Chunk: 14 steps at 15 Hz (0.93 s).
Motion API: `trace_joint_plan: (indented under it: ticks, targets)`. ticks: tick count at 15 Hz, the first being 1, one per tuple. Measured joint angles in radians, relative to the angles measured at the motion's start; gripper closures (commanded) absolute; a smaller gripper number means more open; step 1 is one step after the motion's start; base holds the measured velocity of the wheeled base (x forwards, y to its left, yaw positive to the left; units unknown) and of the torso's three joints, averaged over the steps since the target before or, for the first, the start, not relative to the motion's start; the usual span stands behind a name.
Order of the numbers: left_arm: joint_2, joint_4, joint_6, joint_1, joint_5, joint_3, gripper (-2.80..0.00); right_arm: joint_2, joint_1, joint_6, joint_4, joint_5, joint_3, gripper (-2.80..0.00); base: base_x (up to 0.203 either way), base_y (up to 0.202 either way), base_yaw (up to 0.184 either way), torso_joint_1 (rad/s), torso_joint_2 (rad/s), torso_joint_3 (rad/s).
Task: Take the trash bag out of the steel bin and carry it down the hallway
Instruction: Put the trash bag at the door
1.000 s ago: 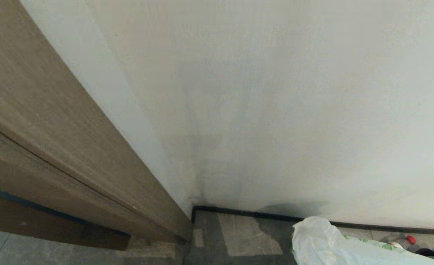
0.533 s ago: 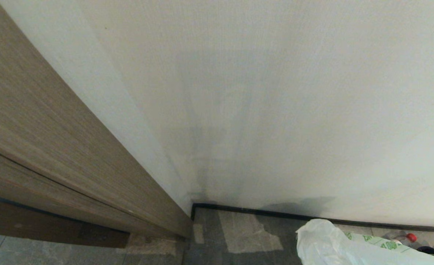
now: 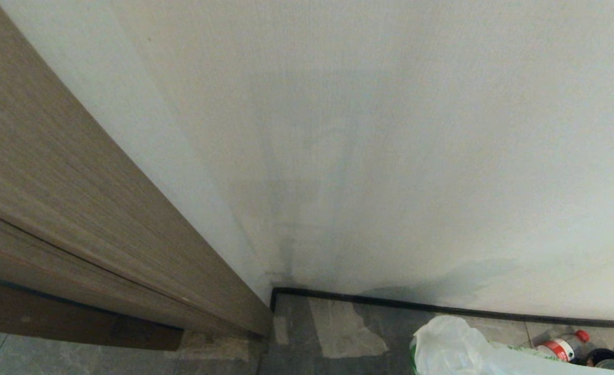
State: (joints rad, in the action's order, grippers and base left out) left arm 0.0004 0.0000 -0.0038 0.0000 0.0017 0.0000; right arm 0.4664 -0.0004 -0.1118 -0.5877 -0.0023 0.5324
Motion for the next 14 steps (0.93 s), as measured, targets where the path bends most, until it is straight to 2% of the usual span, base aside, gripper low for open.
trace_joint_plan:
  ticks: [3,6,10,11,12,14]
  targets:
    - [0.000,0.000,0.000,0.000,0.000,0.000,0.00,0.282,0.001,-0.036,0.021,-0.015,0.066,0.00,0.000,0.000,0.000,0.000,0.00,0.000]
    - [0.000,0.000,0.000,0.000,0.000,0.000,0.00,0.487,0.001,-0.050,0.087,-0.054,0.076,0.00,0.000,0.000,0.000,0.000,0.00,0.000]
    - [0.000,0.000,0.000,0.000,0.000,0.000,0.00,0.610,0.002,-0.062,0.260,-0.068,-0.031,0.00,0.000,0.000,0.000,0.000,0.00,0.000]
    - [0.000,0.000,0.000,0.000,0.000,0.000,0.00,0.625,0.002,-0.066,0.302,-0.082,-0.055,-1.65,0.000,0.000,0.000,0.000,0.00,0.000]
    - [0.000,0.000,0.000,0.000,0.000,0.000,0.00,0.637,0.002,-0.073,0.315,-0.089,-0.069,-2.80,0.000,0.000,0.000,0.000,0.00,0.000]
    - [0.000,0.000,0.000,0.000,0.000,0.000,0.00,0.667,0.002,-0.083,0.326,-0.090,-0.075,-2.80,0.000,0.000,0.000,0.000,0.00,0.000]
